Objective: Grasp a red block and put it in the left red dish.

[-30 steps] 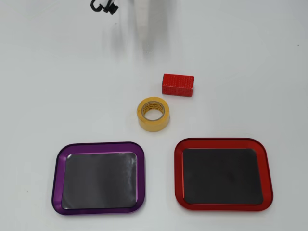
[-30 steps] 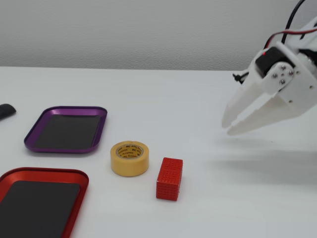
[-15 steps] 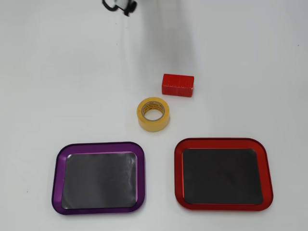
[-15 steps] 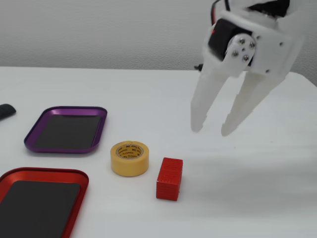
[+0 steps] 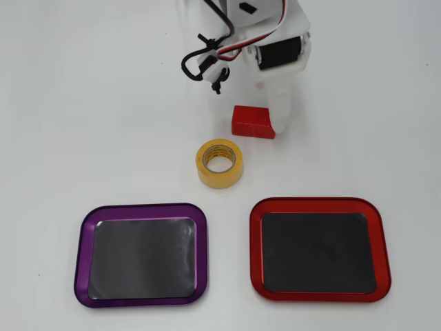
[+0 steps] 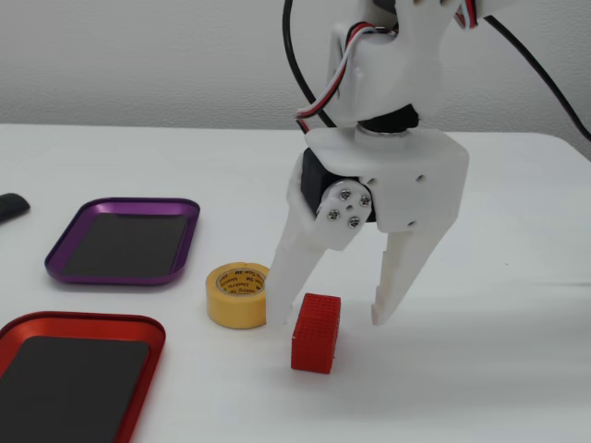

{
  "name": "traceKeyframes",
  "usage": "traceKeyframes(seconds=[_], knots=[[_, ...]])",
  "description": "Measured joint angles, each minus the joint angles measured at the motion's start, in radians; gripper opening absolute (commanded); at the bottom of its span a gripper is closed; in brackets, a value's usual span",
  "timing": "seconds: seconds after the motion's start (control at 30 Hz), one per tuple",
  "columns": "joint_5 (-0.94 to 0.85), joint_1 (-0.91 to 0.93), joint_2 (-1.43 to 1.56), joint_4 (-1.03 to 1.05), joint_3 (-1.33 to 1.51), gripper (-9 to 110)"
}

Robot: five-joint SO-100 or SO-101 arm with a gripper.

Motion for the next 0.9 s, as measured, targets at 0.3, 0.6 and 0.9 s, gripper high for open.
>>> traceKeyframes(seconds=[0.3, 0.6, 0.9], knots=[[0.014, 0.005, -0.061, -0.052, -0.025, 26], [0.014, 0.092, -0.109, -0.081, -0.017, 26], [0.014, 0.107, -0.109, -0.087, -0.005, 20]])
